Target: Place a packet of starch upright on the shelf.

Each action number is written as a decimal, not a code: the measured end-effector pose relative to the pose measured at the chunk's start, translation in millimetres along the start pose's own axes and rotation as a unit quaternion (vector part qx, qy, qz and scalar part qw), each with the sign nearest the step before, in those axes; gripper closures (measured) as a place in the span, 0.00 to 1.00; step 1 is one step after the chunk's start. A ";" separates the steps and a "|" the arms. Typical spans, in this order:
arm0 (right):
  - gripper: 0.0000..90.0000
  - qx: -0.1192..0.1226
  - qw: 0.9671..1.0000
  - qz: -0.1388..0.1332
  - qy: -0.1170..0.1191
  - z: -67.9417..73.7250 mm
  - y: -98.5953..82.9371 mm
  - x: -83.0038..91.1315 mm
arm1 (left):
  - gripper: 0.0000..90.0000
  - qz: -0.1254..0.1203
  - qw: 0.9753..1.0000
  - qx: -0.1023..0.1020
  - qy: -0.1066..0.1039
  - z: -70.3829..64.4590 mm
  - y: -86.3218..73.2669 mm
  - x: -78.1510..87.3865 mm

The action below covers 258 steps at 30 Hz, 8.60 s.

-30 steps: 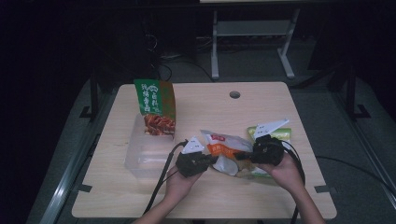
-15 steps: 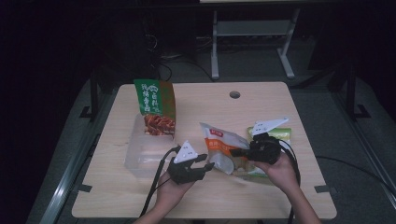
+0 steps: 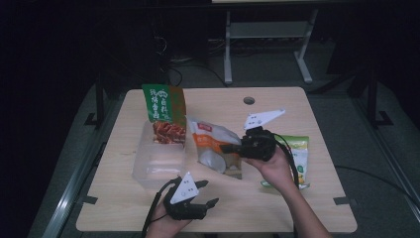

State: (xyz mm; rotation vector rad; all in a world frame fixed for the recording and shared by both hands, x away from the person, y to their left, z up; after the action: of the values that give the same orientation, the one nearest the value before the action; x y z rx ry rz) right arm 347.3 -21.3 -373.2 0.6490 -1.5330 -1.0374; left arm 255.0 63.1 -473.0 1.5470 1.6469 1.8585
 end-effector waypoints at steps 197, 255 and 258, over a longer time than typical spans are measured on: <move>0.58 -0.250 0.957 0.082 -0.120 -65.6 -244.5 145.4 | 0.31 0.031 0.998 0.020 -0.048 -15.4 44.3 -97.4; 0.98 -0.048 0.994 0.035 -0.095 -11.6 -127.6 92.4 | 0.99 -0.010 0.997 0.067 -0.033 6.8 82.7 -95.2; 0.95 -0.047 0.993 0.053 -0.090 -11.0 -135.4 85.6 | 0.99 -0.010 0.998 0.062 -0.032 8.6 79.7 -95.1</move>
State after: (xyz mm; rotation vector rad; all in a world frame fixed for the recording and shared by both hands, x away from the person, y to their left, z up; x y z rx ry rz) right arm 320.4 -159.3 -450.8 0.4137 -1.6441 -1.1034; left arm 338.1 -28.6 -460.8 1.6141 1.7715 1.7091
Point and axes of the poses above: each handheld gripper's, and its own axes: x roughly backward along the jaws, y roughly out of its top, z roughly to its left, the point moved 10 cm from there along -x, roughly forward along the jaws, and after that the axes turned 14 degrees about x, right-handed, at the moved point
